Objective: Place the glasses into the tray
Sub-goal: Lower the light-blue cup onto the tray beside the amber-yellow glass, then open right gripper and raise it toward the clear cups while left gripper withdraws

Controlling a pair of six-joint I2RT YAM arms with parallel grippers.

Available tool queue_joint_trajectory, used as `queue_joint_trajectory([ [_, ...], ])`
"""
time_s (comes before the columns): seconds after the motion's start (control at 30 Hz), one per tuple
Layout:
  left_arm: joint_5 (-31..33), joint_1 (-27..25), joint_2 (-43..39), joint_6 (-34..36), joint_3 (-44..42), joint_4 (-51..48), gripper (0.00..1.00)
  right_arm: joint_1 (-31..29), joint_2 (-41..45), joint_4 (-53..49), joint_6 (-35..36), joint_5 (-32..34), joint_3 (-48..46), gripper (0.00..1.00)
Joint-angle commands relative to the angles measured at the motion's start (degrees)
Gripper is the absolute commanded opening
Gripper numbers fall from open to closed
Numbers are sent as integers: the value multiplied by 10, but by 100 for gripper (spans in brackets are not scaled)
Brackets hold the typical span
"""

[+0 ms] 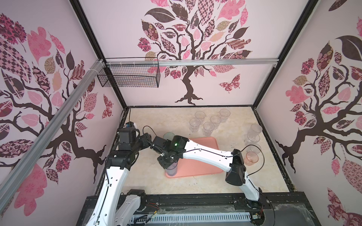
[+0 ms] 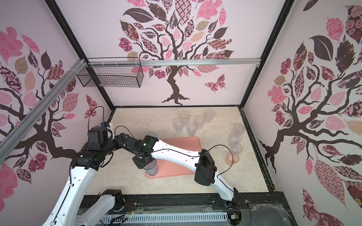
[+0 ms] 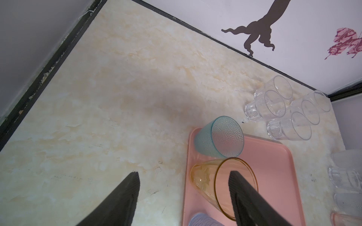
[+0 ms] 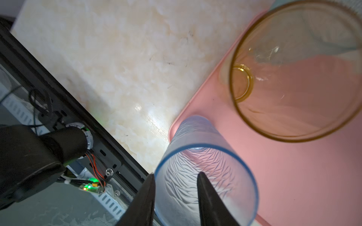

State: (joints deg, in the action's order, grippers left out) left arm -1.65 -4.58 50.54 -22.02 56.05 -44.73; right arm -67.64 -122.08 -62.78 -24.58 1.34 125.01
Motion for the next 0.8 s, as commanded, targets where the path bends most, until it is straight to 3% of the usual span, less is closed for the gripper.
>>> queue_joint_trajectory([
  [0.0,-6,-15,4,27,26,1,76,47,114,62,-15,-30,-27,41],
  [0.23,62,-127,34,33,51,48,77,148,221,143,-22,-31,-159,44],
  [0.5,138,-283,141,46,95,90,79,297,338,269,-63,-75,-419,47],
  [0.63,151,-331,204,29,115,109,79,356,356,315,-78,-103,-507,48],
  [0.77,155,-365,262,18,138,117,79,370,350,336,-76,-107,-552,48],
])
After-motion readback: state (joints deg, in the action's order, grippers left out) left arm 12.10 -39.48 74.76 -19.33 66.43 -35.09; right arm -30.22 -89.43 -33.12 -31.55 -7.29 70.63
